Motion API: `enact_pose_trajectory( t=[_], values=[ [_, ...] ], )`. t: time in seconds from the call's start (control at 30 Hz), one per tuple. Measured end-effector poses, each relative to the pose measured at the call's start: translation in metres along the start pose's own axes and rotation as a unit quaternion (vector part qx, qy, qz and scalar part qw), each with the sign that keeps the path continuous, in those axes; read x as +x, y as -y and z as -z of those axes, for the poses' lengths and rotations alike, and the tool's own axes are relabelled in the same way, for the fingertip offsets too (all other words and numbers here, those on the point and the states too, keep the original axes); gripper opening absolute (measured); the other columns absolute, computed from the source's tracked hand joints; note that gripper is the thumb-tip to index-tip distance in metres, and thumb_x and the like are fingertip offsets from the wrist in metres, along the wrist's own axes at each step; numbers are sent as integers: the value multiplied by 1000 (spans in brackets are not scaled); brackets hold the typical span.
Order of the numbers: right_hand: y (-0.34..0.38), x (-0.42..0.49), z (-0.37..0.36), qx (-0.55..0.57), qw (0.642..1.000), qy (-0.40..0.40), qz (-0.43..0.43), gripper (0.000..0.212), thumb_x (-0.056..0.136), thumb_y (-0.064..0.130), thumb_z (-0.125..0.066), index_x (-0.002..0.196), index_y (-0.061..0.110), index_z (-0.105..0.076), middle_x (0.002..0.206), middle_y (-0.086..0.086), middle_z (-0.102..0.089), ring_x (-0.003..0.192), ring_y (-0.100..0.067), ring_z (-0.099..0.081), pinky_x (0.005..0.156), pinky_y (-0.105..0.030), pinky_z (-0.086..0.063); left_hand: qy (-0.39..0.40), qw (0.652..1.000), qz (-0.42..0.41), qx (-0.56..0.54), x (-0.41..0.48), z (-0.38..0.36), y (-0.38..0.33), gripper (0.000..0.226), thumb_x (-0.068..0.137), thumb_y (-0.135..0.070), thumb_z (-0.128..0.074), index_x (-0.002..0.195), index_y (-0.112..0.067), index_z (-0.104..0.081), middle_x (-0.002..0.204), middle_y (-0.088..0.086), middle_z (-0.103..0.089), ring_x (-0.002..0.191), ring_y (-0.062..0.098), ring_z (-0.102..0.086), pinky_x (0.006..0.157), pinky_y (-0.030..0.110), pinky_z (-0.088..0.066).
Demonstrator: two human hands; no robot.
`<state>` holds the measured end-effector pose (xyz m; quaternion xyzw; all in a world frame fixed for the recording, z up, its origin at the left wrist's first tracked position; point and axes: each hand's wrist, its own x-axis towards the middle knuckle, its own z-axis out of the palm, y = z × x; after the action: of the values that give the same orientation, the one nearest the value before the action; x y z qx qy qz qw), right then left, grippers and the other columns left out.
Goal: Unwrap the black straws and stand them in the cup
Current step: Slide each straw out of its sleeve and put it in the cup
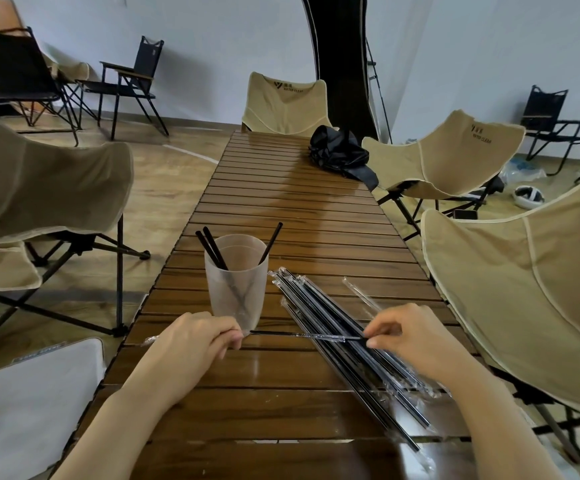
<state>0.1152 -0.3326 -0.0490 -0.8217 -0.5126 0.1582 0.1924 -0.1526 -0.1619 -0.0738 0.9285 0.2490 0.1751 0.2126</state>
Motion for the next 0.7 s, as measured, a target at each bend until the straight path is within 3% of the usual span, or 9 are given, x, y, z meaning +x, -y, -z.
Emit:
enact_pose_trajectory(
  t=[0.07, 0.2, 0.3, 0.37, 0.43, 0.5, 0.6, 0.7],
  values=[
    [3, 2, -2, 6, 1000, 14, 17, 12, 84, 22, -71, 77, 31, -74, 70, 15, -69, 71, 9, -62, 65, -8, -46, 5, 1000, -5, 10, 0, 0, -3, 24, 96, -25, -50, 75, -35, -58, 64, -14, -55, 70, 1, -53, 71, 9, -38],
    [-8, -3, 7, 31, 999, -2, 7, 17, 86, 23, -67, 71, 31, -70, 68, 12, -70, 64, -4, -64, 72, -26, -56, -5, 1000, 14, 9, 0, 5, 1, 22, 97, -23, -48, 83, -24, -65, 67, -11, -56, 71, 0, -52, 71, 5, -33],
    [-3, -5, 4, 53, 998, 31, 21, 5, 78, 41, -72, 82, 41, -70, 80, 23, -69, 76, 8, -63, 70, -14, -47, 19, 999, 21, -20, 2, 5, 1, 21, 97, -19, -49, 84, -19, -65, 68, -7, -57, 74, 4, -55, 72, 5, -34],
    [4, 0, -7, 35, 996, 76, 15, 29, 72, 48, -75, 100, 39, -69, 94, 21, -68, 85, 9, -61, 73, -13, -46, 21, 999, 17, -21, 3, 4, 0, 22, 97, -19, -50, 83, -18, -66, 66, -7, -57, 72, 2, -54, 73, 4, -34],
    [9, 6, -17, -4, 992, 122, 15, 38, 73, 42, -77, 109, 36, -67, 99, 19, -66, 87, 7, -61, 72, -13, -46, 14, 1000, 9, -22, 3, 2, -1, 22, 96, -18, -51, 81, -18, -67, 64, -8, -58, 69, 2, -54, 74, 3, -34],
    [13, 9, -26, -24, 988, 151, 21, 36, 76, 31, -78, 110, 33, -67, 92, 21, -65, 82, 9, -59, 65, -8, -43, 2, 1000, 0, -22, 2, 1, -2, 21, 95, -18, -53, 79, -20, -67, 62, -10, -58, 67, 1, -54, 74, 2, -35],
    [14, 11, -32, -15, 987, 157, 9, 26, 78, 20, -76, 102, 31, -69, 76, 19, -65, 75, 7, -61, 64, -8, -43, -5, 1000, 7, -24, 1, -1, 0, 21, 95, -22, -52, 79, -25, -66, 61, -12, -57, 69, 2, -55, 72, 5, -37],
    [12, 9, -25, -9, 990, 141, -9, 19, 80, 16, -74, 89, 32, -71, 76, 17, -66, 74, 4, -62, 64, -9, -42, 0, 1000, 13, -9, 0, -4, 1, 21, 96, -25, -51, 80, -30, -64, 63, -13, -57, 70, 2, -55, 70, 8, -39]
  ],
)
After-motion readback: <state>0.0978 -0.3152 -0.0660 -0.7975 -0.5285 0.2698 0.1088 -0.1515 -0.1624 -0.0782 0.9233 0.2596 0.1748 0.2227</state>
